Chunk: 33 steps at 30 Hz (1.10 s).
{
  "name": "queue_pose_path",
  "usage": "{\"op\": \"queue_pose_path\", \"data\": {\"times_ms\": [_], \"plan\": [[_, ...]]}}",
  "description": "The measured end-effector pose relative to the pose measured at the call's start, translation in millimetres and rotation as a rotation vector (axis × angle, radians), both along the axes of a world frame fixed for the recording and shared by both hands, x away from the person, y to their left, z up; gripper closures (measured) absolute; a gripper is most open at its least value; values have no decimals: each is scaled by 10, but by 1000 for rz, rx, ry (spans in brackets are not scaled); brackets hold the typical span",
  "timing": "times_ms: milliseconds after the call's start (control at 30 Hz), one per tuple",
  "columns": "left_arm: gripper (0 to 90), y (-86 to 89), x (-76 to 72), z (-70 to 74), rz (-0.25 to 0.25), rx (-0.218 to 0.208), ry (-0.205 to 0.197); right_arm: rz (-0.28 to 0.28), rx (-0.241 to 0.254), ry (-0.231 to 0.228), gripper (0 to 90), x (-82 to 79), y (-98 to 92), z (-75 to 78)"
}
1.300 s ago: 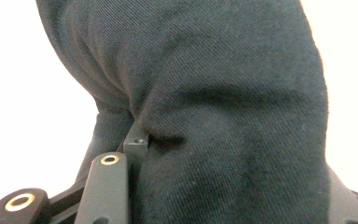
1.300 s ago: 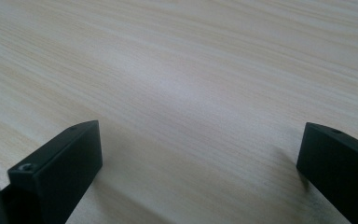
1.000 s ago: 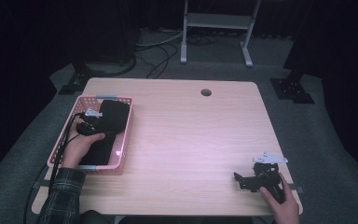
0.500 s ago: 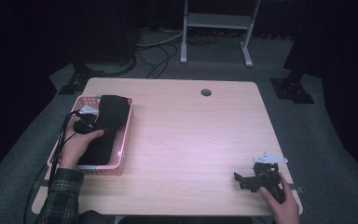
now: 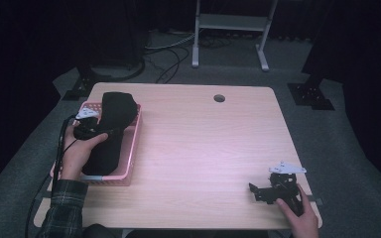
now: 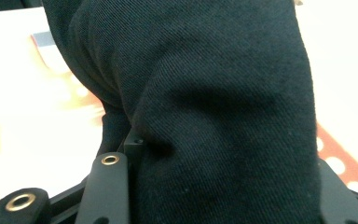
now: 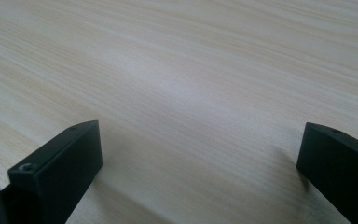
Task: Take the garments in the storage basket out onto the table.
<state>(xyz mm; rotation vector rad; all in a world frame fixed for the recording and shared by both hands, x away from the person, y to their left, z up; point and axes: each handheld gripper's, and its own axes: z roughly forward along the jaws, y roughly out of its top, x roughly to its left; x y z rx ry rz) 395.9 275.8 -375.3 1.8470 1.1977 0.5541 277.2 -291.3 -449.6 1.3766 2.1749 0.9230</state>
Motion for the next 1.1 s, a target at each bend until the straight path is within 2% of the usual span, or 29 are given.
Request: {"op": "queue_pose_path", "data": {"times_ms": [67, 100, 367, 767, 933, 1100], "plan": [[515, 2, -11, 33, 5, -11, -21, 0, 0, 0, 0, 0, 0, 0], [515, 3, -23, 67, 10, -26, -47, 0, 0, 0, 0, 0, 0, 0], [515, -8, -67, 181, 18, -50, -102, 0, 0, 0, 0, 0, 0, 0], [513, -17, -184, 414, 41, -102, -279, 0, 0, 0, 0, 0, 0, 0], [513, -28, -238, 510, 34, -112, -330, 0, 0, 0, 0, 0, 0, 0], [514, -59, -299, 624, 23, -119, -363, 0, 0, 0, 0, 0, 0, 0]]}}
